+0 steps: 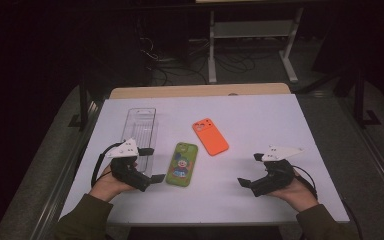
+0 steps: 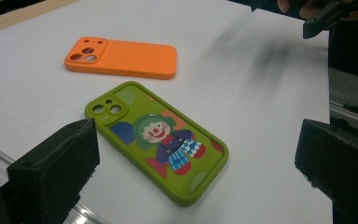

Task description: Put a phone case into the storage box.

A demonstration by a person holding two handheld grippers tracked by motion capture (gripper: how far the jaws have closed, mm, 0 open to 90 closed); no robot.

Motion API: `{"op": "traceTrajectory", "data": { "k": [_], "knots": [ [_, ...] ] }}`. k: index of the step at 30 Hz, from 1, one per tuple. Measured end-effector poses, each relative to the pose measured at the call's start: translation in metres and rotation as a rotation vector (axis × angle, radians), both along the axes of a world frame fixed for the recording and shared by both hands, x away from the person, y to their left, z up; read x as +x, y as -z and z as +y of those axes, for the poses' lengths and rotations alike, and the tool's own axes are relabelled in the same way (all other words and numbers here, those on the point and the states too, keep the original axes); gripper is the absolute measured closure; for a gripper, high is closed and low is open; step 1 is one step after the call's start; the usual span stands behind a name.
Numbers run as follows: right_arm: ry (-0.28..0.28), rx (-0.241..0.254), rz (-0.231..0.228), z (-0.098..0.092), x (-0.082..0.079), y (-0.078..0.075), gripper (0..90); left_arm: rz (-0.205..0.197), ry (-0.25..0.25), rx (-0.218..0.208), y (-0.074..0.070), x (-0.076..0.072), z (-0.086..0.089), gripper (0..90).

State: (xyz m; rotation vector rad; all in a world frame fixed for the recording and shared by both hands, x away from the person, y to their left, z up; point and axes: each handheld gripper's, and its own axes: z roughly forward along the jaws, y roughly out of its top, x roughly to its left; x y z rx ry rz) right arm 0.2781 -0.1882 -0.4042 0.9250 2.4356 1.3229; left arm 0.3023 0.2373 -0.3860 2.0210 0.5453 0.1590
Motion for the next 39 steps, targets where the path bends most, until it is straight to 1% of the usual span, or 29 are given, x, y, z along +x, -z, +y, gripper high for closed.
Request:
{"op": "traceTrajectory", "data": {
  "k": [2,4,7,12,16,17,18,20,21,22,23,25,26,27,29,30,31,32,33,34,35,36,39],
  "knots": [
    [0.003,0.0,0.004,0.0,0.0,0.0,0.0,-0.004,0.005,-0.003,-0.001,0.0,-0.001,0.0],
    [0.003,-0.003,0.003,0.0,0.0,0.0,0.0,0.003,0.007,-0.007,-0.001,0.0,-0.003,0.0],
    [0.006,-0.008,0.004,0.0,0.001,0.0,0.0,0.003,0.012,-0.009,-0.001,0.0,-0.005,0.0],
    [0.019,-0.02,0.006,0.003,0.005,-0.002,0.0,0.01,0.02,-0.028,-0.001,-0.001,-0.011,0.0],
    [0.024,-0.033,0.007,0.007,0.009,-0.002,0.0,0.007,0.034,-0.018,-0.001,-0.001,-0.017,0.0],
    [0.029,-0.035,0.014,0.008,0.009,-0.002,0.0,0.007,0.034,-0.015,-0.001,-0.001,-0.018,0.0],
    [0.026,-0.039,0.01,0.009,0.011,-0.002,0.0,0.004,0.04,-0.01,-0.001,-0.001,-0.019,0.0],
    [0.033,-0.042,0.02,0.012,0.015,-0.002,0.0,0.01,0.038,-0.022,-0.001,-0.001,-0.023,0.0],
    [0.033,-0.042,0.02,0.012,0.015,-0.002,0.0,0.017,0.043,-0.02,-0.001,-0.002,-0.024,0.0],
    [0.031,-0.044,0.014,0.012,0.016,-0.002,0.0,0.018,0.046,-0.023,-0.001,-0.002,-0.027,0.0],
    [0.036,-0.045,0.017,0.013,0.017,-0.002,0.0,0.013,0.051,-0.018,0.0,-0.002,-0.028,0.0],
    [0.044,-0.041,0.024,0.015,0.021,-0.004,0.0,0.016,0.056,-0.025,0.0,-0.003,-0.033,0.0],
    [0.048,-0.04,0.018,0.016,0.026,-0.006,0.0,0.014,0.06,-0.021,0.001,-0.002,-0.034,0.0],
    [0.048,-0.04,0.018,0.016,0.026,-0.006,0.0,0.017,0.061,-0.021,0.001,-0.003,-0.036,0.0],
    [0.059,-0.039,0.021,0.018,0.032,-0.007,0.0,0.02,0.064,-0.024,0.002,-0.003,-0.038,0.0],
    [0.059,-0.039,0.021,0.018,0.032,-0.007,0.0,0.02,0.066,-0.017,0.003,-0.003,-0.039,0.0],
    [0.061,-0.038,0.021,0.019,0.035,-0.008,0.0,0.02,0.066,-0.022,0.004,-0.003,-0.041,0.0],
    [0.067,-0.041,0.024,0.02,0.037,-0.008,0.0,0.018,0.07,-0.011,0.004,-0.003,-0.041,0.0],
    [0.074,-0.043,0.03,0.022,0.04,-0.008,0.0,0.02,0.069,-0.016,0.005,-0.004,-0.043,0.0],
    [0.08,-0.05,0.032,0.024,0.045,-0.007,0.0,0.019,0.071,-0.009,0.005,-0.004,-0.043,0.0],
    [0.08,-0.05,0.032,0.024,0.045,-0.007,0.0,0.021,0.07,-0.014,0.006,-0.004,-0.044,0.0],
    [0.084,-0.055,0.037,0.026,0.047,-0.008,0.0,0.016,0.073,-0.006,0.007,-0.003,-0.045,0.0],
    [0.094,-0.063,0.043,0.031,0.053,-0.008,0.0,0.022,0.076,0.002,0.009,-0.003,-0.047,0.0]
  ]
}}
